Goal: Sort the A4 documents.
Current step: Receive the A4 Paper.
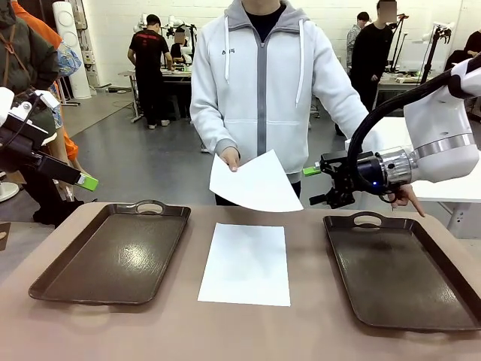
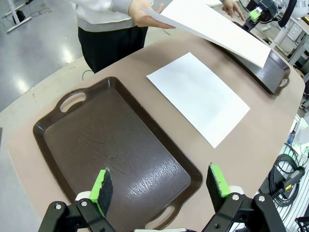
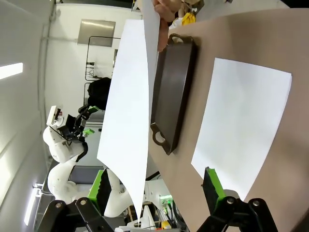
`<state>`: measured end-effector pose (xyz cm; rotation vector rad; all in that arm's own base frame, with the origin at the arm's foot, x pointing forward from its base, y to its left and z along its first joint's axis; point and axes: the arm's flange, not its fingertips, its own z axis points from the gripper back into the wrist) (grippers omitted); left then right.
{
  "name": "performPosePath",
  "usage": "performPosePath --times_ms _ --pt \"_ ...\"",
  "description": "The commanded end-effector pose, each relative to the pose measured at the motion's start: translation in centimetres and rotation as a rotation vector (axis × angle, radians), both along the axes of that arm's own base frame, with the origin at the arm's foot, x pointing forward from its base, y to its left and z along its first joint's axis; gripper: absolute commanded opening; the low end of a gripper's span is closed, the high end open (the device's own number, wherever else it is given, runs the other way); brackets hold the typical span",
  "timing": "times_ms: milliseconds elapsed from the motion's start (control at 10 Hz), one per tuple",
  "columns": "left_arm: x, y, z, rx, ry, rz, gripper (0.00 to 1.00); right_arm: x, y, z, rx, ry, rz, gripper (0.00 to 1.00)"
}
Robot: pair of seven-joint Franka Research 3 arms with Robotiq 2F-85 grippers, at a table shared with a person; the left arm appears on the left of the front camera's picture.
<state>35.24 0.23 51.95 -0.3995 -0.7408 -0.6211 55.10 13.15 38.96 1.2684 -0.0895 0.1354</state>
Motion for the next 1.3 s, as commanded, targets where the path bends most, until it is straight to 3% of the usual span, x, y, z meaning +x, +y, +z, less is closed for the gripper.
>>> performPosePath --times_ms 0,800,1200 --pt "0.1 0.2 -0.2 -0.005 -0.001 -0.011 1.00 1.0 1.3 -0.1 0.018 0.023 -0.022 1.00" --pt "0.1 0.2 -0.2 -0.005 -0.001 -0.011 1.00 3.2 6.4 -1.3 -0.009 0.071 0.094 1.00" --pt "0.1 0.2 -0.2 -0.005 -0.001 -0.011 1.00 3.4 8.3 -2.1 -0.039 0.087 0.226 1.00"
